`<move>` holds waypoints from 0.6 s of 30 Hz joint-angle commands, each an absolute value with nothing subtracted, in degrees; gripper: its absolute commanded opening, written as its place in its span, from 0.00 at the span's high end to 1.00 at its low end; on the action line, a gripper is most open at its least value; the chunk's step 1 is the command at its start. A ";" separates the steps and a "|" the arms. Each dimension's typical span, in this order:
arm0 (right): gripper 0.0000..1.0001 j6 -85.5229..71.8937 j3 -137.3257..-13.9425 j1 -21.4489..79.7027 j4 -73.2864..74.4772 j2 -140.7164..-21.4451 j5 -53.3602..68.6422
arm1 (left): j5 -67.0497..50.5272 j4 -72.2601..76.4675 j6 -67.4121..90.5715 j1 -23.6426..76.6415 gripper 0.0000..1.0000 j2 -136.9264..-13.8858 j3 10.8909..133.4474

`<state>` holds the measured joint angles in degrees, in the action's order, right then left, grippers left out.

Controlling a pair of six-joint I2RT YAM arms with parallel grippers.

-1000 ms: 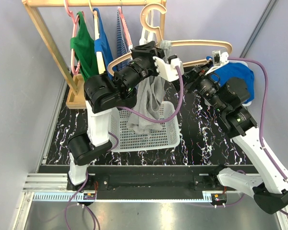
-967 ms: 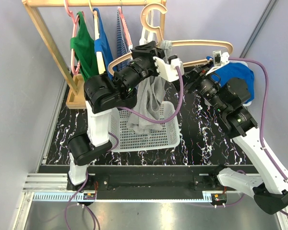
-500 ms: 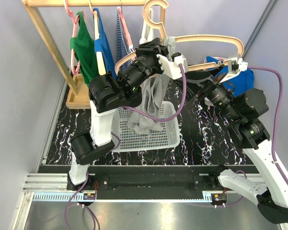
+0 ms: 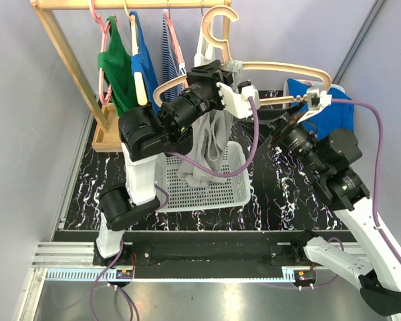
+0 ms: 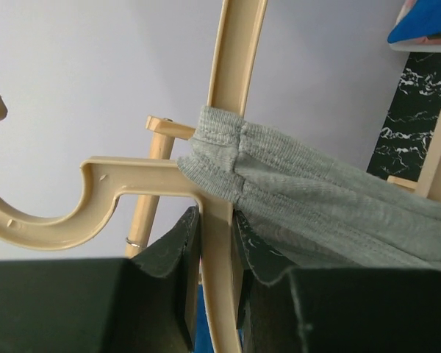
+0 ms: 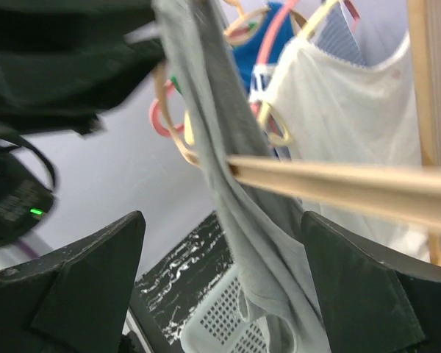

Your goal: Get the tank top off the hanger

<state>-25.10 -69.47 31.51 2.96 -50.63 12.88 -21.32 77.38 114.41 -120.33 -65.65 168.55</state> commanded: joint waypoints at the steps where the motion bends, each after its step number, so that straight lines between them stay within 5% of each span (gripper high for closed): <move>1: 0.03 -24.69 -64.08 31.82 4.75 -49.05 9.49 | -21.79 95.80 147.39 -120.15 1.00 -66.70 165.05; 13: 0.16 -35.68 -71.36 31.90 -3.68 -46.58 33.04 | -19.43 95.80 150.56 -120.32 1.00 -71.02 172.09; 18: 0.16 -34.20 -71.72 31.82 -3.78 -45.70 26.41 | -18.99 95.80 150.73 -120.32 1.00 -70.23 170.34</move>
